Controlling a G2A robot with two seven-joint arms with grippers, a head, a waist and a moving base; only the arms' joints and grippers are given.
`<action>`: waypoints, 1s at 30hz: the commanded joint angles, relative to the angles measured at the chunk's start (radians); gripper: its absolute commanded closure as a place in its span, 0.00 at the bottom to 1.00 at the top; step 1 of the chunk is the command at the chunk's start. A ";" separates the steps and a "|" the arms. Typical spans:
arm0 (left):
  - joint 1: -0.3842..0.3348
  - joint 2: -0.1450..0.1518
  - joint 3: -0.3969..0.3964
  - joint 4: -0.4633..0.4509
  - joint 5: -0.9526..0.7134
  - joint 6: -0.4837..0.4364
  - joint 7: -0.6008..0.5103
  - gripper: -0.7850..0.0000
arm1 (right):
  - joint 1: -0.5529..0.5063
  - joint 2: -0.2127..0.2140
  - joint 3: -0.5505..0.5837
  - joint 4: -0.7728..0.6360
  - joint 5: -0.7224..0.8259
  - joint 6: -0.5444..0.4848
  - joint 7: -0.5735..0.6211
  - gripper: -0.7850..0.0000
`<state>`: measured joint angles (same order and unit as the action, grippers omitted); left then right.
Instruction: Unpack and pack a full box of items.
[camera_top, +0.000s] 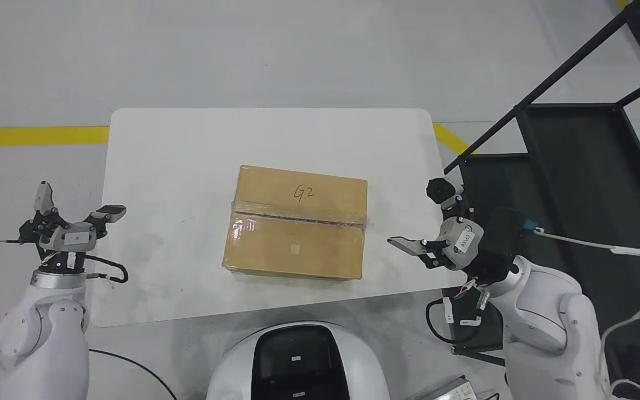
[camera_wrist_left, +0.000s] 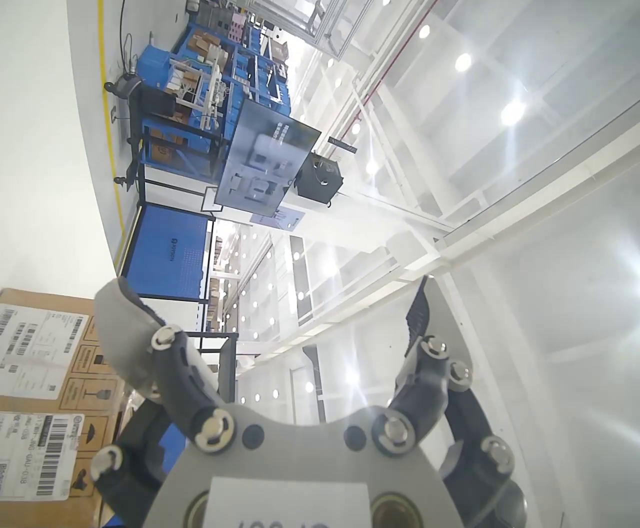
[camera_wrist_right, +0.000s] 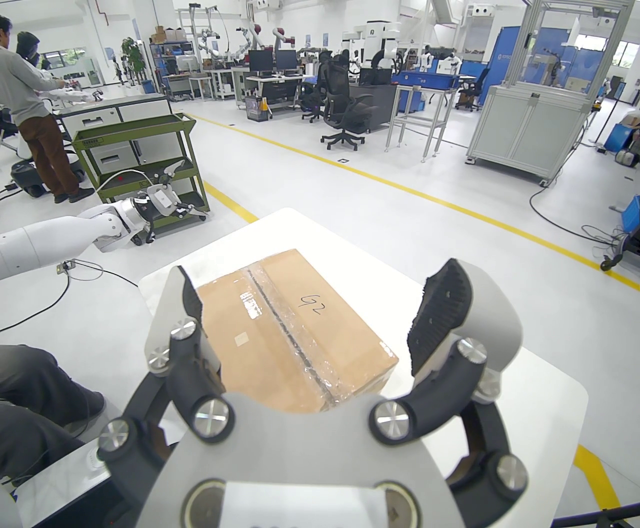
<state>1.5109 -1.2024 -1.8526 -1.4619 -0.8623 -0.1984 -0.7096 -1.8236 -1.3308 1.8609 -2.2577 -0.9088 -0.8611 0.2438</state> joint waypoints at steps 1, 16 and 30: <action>0.000 0.000 0.000 0.000 0.000 0.000 0.000 0.00 | 0.012 0.002 -0.020 0.012 0.023 0.006 -0.006 0.00; 0.000 0.000 0.000 0.000 0.000 0.000 0.000 0.00 | 0.306 0.026 -0.422 0.322 0.347 0.093 0.335 0.00; 0.000 0.000 0.000 0.000 0.000 0.000 0.000 0.00 | 0.480 0.037 -0.510 0.431 0.680 0.432 0.625 0.00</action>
<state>1.5110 -1.2023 -1.8526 -1.4619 -0.8623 -0.1985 -0.7096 -1.3435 -1.2934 1.3505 -1.8261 -0.2284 -0.4287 0.8688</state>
